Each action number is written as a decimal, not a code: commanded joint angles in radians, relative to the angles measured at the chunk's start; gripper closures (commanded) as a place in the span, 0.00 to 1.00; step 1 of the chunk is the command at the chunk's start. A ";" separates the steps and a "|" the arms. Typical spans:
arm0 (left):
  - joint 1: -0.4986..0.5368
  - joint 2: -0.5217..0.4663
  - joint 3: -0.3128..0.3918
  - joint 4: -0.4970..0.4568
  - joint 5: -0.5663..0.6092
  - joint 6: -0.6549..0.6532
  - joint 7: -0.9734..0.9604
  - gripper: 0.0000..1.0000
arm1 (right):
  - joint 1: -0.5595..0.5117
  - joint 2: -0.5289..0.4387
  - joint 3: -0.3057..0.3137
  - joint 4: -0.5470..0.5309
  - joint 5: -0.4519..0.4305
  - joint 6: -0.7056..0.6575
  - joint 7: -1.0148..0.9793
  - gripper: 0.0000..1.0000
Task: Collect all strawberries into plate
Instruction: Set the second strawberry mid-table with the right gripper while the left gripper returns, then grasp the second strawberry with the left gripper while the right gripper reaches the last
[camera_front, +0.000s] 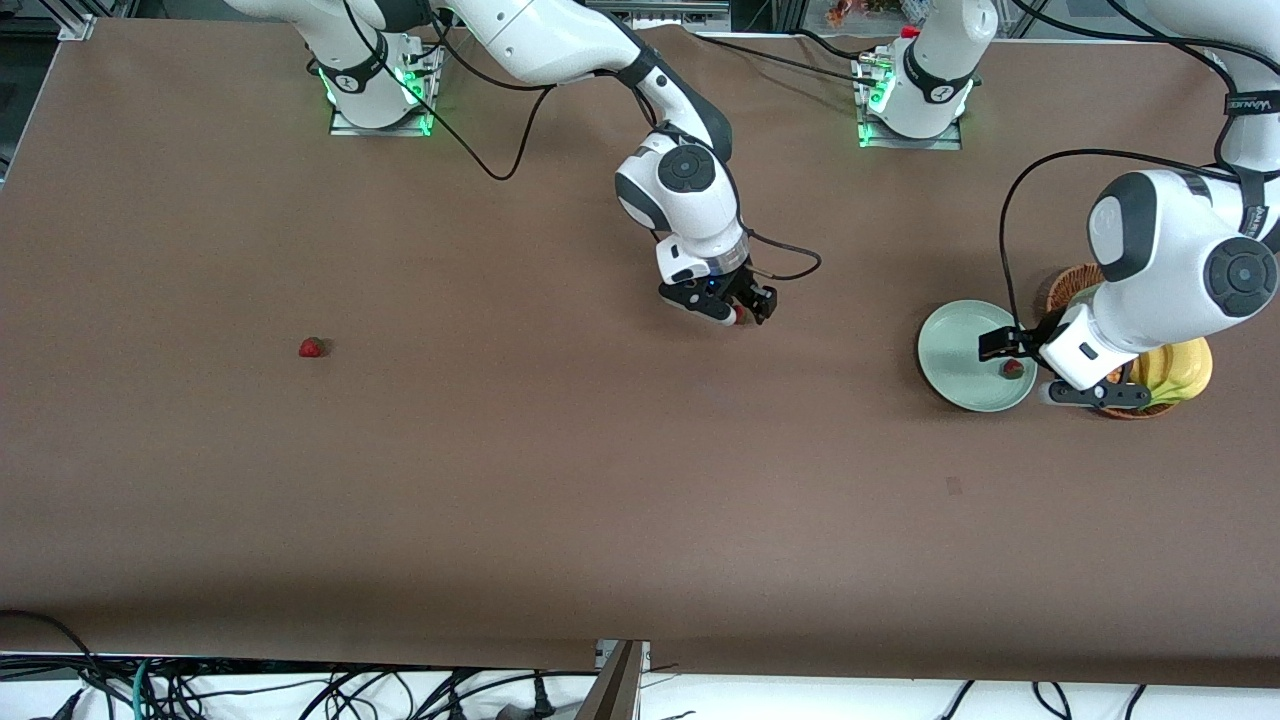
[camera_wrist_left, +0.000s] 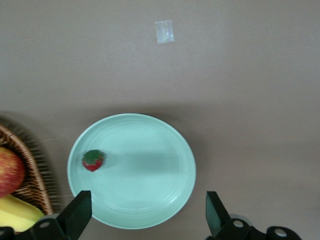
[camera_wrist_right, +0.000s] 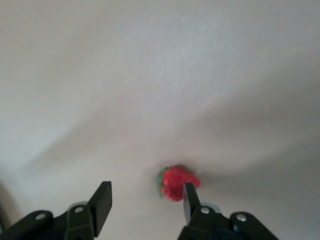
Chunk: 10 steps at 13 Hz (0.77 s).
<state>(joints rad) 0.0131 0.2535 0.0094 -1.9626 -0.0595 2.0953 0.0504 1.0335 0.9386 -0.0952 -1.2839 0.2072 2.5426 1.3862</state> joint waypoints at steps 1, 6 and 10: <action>-0.001 -0.016 -0.076 -0.019 -0.025 0.011 -0.125 0.00 | -0.029 -0.070 -0.037 -0.014 -0.006 -0.175 -0.121 0.34; -0.001 -0.008 -0.277 -0.068 -0.010 0.100 -0.456 0.00 | -0.196 -0.225 -0.041 -0.049 0.009 -0.536 -0.494 0.34; -0.004 0.051 -0.442 -0.068 0.114 0.182 -0.783 0.00 | -0.286 -0.375 -0.089 -0.260 0.008 -0.559 -0.807 0.34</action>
<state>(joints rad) 0.0045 0.2706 -0.3674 -2.0277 -0.0213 2.2323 -0.5838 0.7608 0.6627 -0.1609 -1.3903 0.2095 1.9758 0.7062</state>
